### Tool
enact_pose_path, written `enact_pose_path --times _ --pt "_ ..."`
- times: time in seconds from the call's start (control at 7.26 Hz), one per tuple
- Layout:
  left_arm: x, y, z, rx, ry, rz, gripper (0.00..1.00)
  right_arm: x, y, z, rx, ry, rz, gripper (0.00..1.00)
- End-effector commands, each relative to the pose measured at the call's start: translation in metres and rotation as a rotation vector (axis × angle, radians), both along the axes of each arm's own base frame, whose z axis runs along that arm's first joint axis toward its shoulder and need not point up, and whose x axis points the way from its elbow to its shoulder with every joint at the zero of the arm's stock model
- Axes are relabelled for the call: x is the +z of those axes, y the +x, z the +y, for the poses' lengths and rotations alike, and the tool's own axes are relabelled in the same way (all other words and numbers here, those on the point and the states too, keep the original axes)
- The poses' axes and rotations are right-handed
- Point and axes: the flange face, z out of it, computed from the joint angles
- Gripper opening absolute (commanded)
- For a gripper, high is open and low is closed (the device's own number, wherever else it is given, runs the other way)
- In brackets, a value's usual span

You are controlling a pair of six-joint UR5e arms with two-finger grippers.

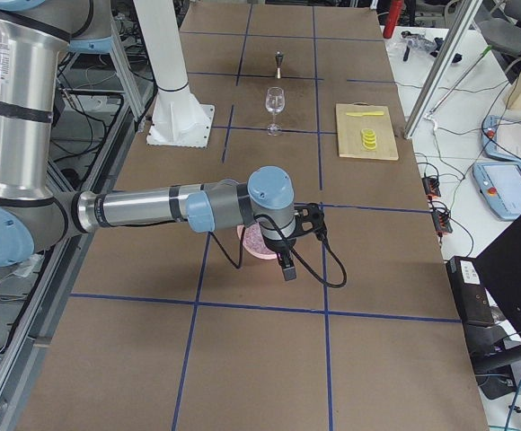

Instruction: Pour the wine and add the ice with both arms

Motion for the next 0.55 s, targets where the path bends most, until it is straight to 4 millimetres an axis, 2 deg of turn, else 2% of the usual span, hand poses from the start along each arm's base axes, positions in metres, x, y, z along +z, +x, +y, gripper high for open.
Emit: enact_pose_path --times 0.0,0.28,0.41 --pt "-0.023 0.001 -0.002 -0.009 0.205 0.007 1.00 0.001 0.000 0.002 0.005 0.004 -0.004 1.00" --pt "-0.028 0.002 0.003 -0.104 0.289 0.093 1.00 -0.009 -0.002 0.002 -0.007 0.027 -0.034 1.00" --pt "-0.039 0.009 0.004 -0.138 0.294 0.146 1.00 -0.009 -0.003 0.003 -0.011 0.022 -0.054 1.00"
